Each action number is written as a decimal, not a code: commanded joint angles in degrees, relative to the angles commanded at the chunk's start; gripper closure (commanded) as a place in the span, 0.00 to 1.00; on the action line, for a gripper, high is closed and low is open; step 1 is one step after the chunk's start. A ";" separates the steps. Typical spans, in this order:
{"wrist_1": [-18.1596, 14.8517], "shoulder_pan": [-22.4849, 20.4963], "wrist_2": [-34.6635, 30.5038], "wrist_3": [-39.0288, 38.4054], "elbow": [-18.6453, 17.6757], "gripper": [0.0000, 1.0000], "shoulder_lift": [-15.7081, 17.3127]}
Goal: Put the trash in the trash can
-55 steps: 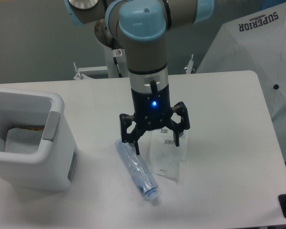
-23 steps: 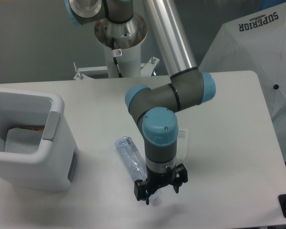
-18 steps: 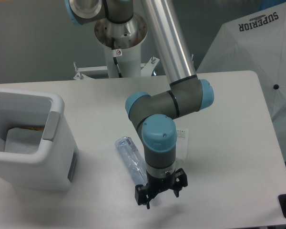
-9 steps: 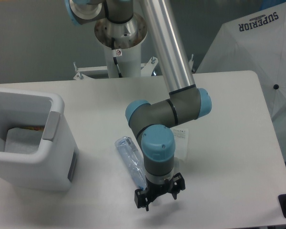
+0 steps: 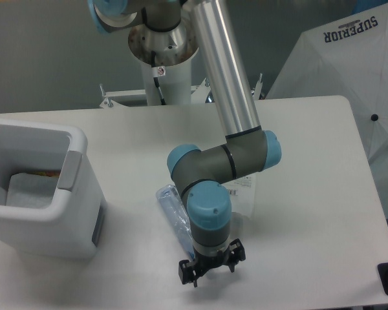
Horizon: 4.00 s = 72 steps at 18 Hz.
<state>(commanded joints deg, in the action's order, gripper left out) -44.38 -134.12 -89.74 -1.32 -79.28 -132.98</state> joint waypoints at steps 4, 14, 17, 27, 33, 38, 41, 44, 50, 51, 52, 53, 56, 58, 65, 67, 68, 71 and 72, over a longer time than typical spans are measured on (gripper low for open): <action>-0.09 0.09 -0.44 0.09 -0.26 0.17 0.00; -0.09 0.53 -1.41 0.18 -0.70 0.30 0.09; -0.09 0.53 -1.41 0.00 -0.70 0.37 0.18; -0.26 1.05 -1.49 0.35 -1.49 0.45 0.62; -0.26 1.05 -1.84 0.35 -1.58 0.50 0.62; -0.26 1.14 -1.85 0.44 -1.58 0.61 0.70; -0.26 1.14 -1.76 0.35 -1.50 0.64 0.70; -0.18 1.14 -1.76 0.44 -1.49 0.64 0.70; -0.18 1.14 -1.41 0.26 -0.97 0.67 1.23; -0.18 1.06 -1.32 0.00 -0.79 0.67 1.49; -0.09 1.05 -1.32 0.00 -0.70 0.67 1.93; -0.09 1.05 -1.32 0.00 -0.62 0.67 2.54; 0.00 0.70 -1.06 -0.09 0.17 0.67 5.35; 0.00 0.44 -0.53 -0.26 1.92 0.67 6.76; 0.09 -0.35 5.88 -1.05 9.48 0.67 12.47; 0.09 -0.35 8.25 -0.97 10.19 0.67 14.84; 0.17 -0.35 8.78 -0.97 10.20 0.67 16.07; 0.35 0.26 9.05 -1.58 10.89 0.67 19.15; 0.44 0.61 9.75 -2.71 11.59 0.67 20.03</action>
<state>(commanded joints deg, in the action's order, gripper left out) -43.95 -133.51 -79.99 -4.03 -67.68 -112.95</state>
